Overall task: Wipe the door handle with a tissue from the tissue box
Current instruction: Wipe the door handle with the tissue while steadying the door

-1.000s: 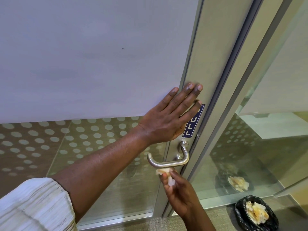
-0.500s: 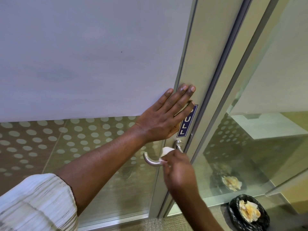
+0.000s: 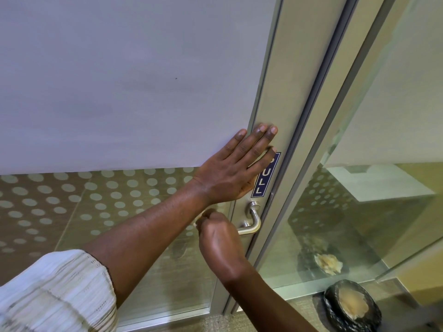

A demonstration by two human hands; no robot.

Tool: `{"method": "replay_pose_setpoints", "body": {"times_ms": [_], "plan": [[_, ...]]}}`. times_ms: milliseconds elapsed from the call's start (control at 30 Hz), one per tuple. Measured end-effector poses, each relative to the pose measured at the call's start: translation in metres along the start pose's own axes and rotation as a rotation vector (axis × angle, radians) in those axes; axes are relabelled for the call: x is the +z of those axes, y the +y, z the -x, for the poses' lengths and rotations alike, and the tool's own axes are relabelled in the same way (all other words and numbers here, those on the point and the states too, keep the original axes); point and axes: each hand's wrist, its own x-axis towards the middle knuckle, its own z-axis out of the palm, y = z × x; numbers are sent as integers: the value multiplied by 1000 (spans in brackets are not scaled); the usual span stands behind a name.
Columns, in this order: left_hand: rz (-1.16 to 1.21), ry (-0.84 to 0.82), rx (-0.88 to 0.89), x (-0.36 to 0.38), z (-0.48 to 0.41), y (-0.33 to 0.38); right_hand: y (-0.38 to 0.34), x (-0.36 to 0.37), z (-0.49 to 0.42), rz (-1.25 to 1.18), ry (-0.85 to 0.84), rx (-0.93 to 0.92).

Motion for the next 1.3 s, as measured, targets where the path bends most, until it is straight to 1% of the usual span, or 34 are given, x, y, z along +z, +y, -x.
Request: {"method": "replay_pose_setpoints", "body": {"times_ms": [67,133,333,400,467,600,700,800,933,967,1067,1200,1300], "plan": [[1,11,-5,0,0,1,-2,-4,-11,-38,-27,53],[1,8,-3,0,1,1,-1,-11,-16,-41,-39,57],[-29,-15,7,1,1,0,15,-29,0,-70,81,4],[-38,-14,7,0,1,0,21,-32,16,-48,82,-35],[-33,-14,2,0,1,0,38,-42,32,-1,65,-26],[-47,-19,4,1,2,1,78,-58,50,82,166,39],[-51,-18,6,1,2,1,85,-53,50,116,192,12],[-43,-24,2,1,2,0,100,-52,41,44,228,138],[-49,-40,8,0,1,0,105,-48,33,-59,296,168],[-52,-39,6,-1,0,0,105,-48,29,-99,311,203],[-61,-45,8,-2,-1,0,106,-48,26,-145,300,294],[-65,-59,15,0,0,-1,102,-50,54,-195,276,261],[-51,-70,17,0,0,-1,104,-50,75,-351,197,297]]}}
